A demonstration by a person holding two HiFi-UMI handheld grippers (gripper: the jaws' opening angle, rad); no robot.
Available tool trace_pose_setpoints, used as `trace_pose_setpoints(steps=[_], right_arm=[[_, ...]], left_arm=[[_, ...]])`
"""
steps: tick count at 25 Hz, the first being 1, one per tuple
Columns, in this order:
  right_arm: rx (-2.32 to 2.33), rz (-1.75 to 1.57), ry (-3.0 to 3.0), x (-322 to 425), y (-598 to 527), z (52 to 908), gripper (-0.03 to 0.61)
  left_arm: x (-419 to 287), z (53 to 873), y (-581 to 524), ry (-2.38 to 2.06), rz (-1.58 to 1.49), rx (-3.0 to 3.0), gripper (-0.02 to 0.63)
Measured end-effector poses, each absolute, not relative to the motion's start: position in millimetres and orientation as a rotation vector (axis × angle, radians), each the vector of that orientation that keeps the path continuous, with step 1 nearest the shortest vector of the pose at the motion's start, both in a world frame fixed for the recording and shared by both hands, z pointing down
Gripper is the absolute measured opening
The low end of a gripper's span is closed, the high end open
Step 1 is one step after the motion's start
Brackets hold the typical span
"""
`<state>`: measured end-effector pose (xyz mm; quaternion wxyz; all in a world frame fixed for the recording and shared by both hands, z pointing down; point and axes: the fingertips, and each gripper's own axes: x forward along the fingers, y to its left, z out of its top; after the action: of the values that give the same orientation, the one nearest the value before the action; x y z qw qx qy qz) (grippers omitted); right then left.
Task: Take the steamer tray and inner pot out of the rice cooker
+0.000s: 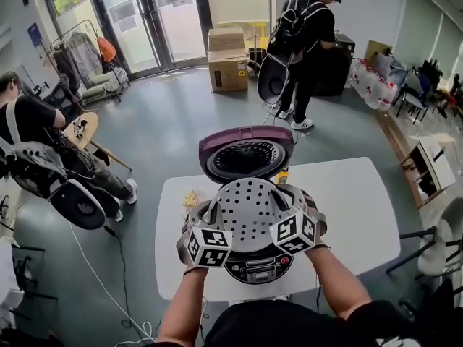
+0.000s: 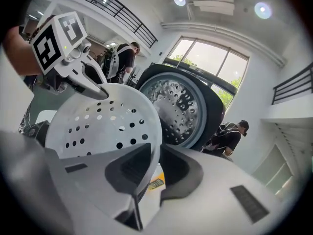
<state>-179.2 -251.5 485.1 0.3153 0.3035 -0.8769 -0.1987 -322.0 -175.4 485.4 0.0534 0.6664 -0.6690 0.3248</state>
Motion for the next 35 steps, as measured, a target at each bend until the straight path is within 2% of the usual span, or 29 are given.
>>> trace_pose_setpoints(steps=[6, 14, 35], right_arm=[[0.911, -0.544, -2.284, -169.2, -241.7, 457.4, 0.061], [1.029, -0.544, -2.256, -119.7, -232.8, 429.8, 0.058], [0.938, -0.539, -2.314, 70.2, -325.7, 448.9, 0.054]], left_arm=[[-315.7, 456.8, -173.8, -2.038, 0.954, 2.123, 0.028], [-270.0, 430.3, -175.1, -1.996, 0.943, 2.254, 0.026], [-77.8, 459.4, -264.6, -2.003, 1.019, 2.153, 0.032]])
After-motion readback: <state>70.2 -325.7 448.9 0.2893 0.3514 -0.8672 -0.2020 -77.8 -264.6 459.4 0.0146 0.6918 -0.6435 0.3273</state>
